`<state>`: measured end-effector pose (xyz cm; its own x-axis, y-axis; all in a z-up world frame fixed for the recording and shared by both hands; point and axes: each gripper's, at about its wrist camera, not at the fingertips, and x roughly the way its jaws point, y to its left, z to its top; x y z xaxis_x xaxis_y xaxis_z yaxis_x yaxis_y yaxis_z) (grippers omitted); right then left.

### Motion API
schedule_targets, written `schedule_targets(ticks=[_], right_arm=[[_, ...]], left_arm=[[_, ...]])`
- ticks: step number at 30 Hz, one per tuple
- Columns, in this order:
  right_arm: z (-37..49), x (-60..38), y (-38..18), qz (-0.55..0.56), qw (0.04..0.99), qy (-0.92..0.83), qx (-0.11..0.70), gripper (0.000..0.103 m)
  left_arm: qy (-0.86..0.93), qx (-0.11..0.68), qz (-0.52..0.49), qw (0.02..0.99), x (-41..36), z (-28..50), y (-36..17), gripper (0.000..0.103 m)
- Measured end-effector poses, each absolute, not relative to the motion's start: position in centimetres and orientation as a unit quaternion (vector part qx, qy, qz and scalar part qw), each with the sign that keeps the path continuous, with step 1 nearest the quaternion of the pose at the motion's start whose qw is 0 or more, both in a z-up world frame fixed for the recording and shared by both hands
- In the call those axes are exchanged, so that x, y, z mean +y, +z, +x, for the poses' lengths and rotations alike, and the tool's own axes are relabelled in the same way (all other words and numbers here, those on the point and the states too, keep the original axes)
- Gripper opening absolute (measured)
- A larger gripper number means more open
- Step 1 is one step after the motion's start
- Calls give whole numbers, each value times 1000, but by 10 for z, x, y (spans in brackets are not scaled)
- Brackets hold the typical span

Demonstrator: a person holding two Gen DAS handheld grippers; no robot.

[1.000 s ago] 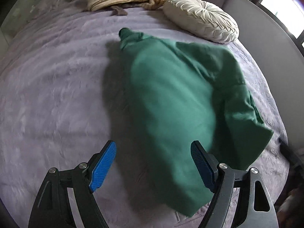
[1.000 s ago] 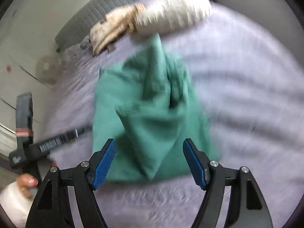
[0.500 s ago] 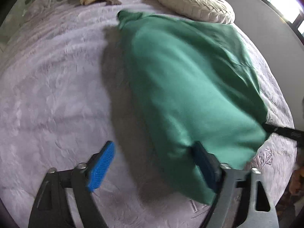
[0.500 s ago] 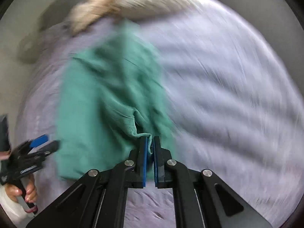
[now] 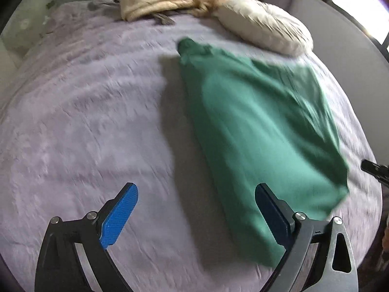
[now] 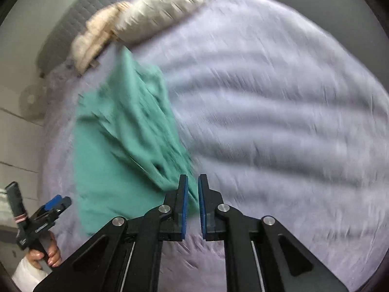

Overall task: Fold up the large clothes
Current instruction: 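Pinch and straighten the folded jacket's edge with the right tool, then grasp the green jacket's edge with the right tool and lift it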

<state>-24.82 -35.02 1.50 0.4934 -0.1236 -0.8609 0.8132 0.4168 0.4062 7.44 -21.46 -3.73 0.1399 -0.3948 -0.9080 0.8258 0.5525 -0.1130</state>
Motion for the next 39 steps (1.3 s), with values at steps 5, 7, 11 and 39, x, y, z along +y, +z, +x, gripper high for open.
schedule_targets(ticks=[5,7,11,39], right_arm=[[-175,-377,16,408,773,-268,406,13],[-146,-387,13,397,779,-259,410,13],[-116,-399,-4,359,777,-273,440,13],[-188,-445,-41,497,726,-236,414,29]], left_arm=[[-386,510,176,748,-239,103,-40,97],[-383,507,179,751,-248,102,-42,97],[-378,512,201,745,-265,97,-60,97],[-346,544,217,733,-270,85,-72,98]])
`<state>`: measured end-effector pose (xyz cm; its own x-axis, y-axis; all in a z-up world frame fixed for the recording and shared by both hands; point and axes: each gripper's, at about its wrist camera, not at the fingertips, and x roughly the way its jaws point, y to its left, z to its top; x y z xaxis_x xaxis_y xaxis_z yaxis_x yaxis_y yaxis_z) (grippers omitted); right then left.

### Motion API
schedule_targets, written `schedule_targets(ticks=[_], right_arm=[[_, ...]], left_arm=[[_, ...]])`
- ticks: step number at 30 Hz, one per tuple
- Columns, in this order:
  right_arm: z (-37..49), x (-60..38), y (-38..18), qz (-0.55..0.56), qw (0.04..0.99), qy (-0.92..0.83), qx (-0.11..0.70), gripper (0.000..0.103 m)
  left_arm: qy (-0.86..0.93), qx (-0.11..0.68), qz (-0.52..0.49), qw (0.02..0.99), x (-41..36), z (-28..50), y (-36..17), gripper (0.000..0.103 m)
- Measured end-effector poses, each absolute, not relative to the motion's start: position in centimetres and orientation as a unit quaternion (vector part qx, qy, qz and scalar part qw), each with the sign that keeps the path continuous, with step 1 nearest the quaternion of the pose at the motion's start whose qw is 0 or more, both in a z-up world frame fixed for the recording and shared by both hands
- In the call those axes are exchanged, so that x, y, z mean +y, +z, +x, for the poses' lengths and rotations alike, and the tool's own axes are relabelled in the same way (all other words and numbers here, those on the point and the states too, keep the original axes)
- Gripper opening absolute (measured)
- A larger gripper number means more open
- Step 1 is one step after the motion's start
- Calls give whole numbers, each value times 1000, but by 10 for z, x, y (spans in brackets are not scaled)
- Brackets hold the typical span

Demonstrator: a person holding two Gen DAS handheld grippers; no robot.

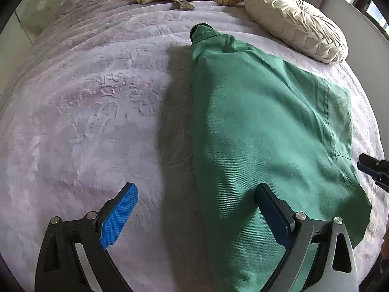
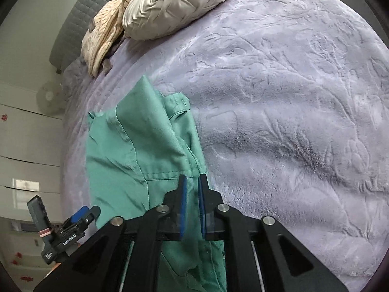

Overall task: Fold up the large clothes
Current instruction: 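Grasp the green jacket's edge with the right tool and lift it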

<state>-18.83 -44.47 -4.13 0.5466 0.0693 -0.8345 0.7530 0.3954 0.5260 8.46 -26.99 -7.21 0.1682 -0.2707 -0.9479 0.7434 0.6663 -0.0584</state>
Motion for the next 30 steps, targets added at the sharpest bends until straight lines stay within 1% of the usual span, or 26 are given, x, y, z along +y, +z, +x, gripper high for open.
schedule_targets(ticks=[1,2,6,11,16,21,24,27,30], right_arm=[[-189,-445,-41,499,726,-237,411,52],[-189,-445,-40,501,727,-236,407,65],[-178,-448,-43,513,729,-218,397,66],[-175,-457,-48,535,728,-199,379,66],[-163,-473,-56,563,726,-189,347,66],[-143,-487,-77,558,701,-230,379,65],[-152,-496,-87,594,686,-226,354,65],[-159,-500,-83,606,697,-182,338,65],[-157,-501,-87,613,698,-121,351,66]], left_arm=[[-345,544,217,733,-270,84,-72,98],[-344,545,215,733,-269,84,-73,98],[-346,559,203,726,-267,89,-74,98],[-371,601,145,693,-257,102,-75,98],[-372,608,130,689,-251,107,-77,98],[-381,614,119,681,-250,108,-76,98],[-392,621,104,671,-244,113,-75,98],[-424,646,63,632,-238,121,-79,98],[-454,676,37,579,-239,123,-90,98]])
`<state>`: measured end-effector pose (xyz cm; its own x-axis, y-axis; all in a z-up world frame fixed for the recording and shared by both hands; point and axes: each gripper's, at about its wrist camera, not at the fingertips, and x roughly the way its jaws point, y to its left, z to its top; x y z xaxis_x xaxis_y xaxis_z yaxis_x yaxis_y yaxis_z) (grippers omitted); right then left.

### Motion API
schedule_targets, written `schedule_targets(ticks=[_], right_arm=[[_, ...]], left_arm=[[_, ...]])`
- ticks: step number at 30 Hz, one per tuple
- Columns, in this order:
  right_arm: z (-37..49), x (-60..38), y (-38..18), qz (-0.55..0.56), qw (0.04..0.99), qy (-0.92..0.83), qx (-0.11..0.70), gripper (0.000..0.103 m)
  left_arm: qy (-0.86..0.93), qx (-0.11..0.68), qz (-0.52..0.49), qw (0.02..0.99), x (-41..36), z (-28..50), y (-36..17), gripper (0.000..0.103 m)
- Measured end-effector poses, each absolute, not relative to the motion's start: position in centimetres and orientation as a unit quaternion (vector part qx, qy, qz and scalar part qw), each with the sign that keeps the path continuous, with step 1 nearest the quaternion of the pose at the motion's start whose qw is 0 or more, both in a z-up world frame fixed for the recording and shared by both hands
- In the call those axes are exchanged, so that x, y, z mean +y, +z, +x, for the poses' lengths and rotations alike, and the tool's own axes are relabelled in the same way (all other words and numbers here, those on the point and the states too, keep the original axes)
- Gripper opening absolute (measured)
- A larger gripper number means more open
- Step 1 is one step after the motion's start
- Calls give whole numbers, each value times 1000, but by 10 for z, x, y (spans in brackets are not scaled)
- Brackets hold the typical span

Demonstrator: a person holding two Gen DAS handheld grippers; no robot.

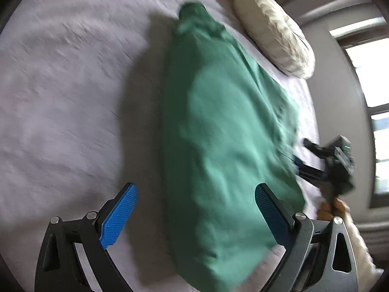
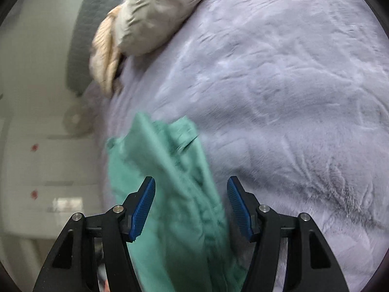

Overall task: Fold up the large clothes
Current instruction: 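Grasp the green jacket's edge with the right tool and lift it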

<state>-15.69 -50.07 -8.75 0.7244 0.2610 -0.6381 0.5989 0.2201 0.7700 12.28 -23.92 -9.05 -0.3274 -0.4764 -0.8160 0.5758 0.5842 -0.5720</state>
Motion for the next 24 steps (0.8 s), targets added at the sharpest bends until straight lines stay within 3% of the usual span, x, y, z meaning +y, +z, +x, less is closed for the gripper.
schedule_targets(ticks=[7,9,16,17,18,20,24], right_arm=[[-130,-501,-118,622,680,-40,386,66],[-115,-501,-120,614,683,-28,395,68],[-85,-501,-137,631,679,-13,376,68],[-85,-500,-138,638,675,-18,370,62],[-86,-499,-138,640,675,-19,367,54],[-91,-496,-133,644,678,-11,354,29],[-94,-486,-113,648,689,7,324,21]], left_arm=[[-467,711,34,525,-259,100,-128,98],[-469,708,40,527,-264,93,-132,102],[-461,690,60,555,-262,79,-132,102],[-457,690,62,558,-261,79,-131,98],[-455,688,64,562,-258,79,-129,87],[-459,677,71,572,-254,77,-119,74],[-489,657,61,571,-234,80,-94,53]])
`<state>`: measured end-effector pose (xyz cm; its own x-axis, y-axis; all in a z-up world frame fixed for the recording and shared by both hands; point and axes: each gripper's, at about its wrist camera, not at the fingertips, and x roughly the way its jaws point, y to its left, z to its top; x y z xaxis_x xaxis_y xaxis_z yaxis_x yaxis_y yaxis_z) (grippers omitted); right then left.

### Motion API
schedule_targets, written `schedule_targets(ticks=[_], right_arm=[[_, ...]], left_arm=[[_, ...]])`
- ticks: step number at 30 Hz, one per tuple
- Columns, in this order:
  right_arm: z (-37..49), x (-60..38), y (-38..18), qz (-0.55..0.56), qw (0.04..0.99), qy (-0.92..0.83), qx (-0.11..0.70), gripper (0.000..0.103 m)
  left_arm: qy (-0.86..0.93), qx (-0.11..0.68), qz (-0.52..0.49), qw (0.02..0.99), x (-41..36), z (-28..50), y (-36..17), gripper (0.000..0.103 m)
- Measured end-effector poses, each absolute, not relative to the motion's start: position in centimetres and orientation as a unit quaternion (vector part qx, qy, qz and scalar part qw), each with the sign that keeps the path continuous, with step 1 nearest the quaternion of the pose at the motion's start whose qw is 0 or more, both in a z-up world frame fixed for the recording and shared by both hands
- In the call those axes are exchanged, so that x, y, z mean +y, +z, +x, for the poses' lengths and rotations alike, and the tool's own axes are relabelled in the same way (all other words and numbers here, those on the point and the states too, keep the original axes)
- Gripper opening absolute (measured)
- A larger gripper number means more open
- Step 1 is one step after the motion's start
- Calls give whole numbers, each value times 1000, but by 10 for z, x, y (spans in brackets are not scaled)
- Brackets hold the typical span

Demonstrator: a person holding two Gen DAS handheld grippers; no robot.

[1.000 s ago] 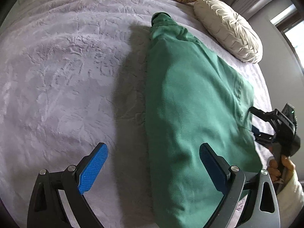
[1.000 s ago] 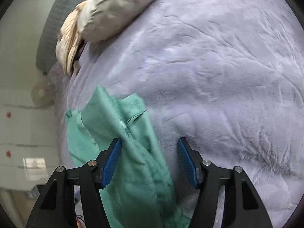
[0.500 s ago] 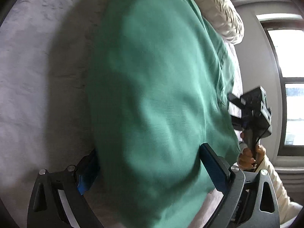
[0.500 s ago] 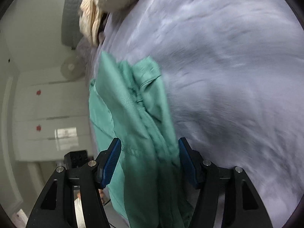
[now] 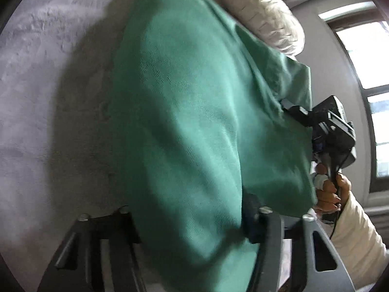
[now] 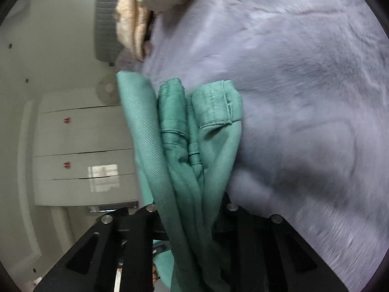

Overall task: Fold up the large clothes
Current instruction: 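Grasp the green jacket's edge with the right tool and lift it, then lay the lifted jacket edge back down and open the right tool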

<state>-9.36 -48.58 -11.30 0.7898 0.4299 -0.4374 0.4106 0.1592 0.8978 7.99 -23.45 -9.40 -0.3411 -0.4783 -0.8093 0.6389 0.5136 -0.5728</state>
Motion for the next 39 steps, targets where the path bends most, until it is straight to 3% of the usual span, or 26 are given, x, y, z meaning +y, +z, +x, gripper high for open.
schedule_targets(ticks=[7,19,24,27,31,33,36,39], right_arm=[[-94,-454,-73,665,693,30,276,21],[-115,-322,-29,669,690,43,275,21],[-113,-246,-55,693,662,43,280,21],[-107,-213,-83,698,647,30,305,21],[-97,-191,-106,680,645,-10,349,21],[-96,-192,-98,663,653,-38,364,26],[-104,-192,-72,597,678,-89,419,55],[-109,-192,-38,520,717,-141,442,58]], left_arm=[[-540,626,47,561,-199,76,-44,49],[-548,624,75,552,-44,74,3,50],[-528,645,96,545,28,75,-11,50],[-492,679,100,536,68,77,-46,51],[-444,712,108,533,101,79,-86,64],[-450,713,106,527,115,82,-79,64],[-464,687,134,542,133,88,-52,64],[-460,656,131,583,148,104,-22,64]])
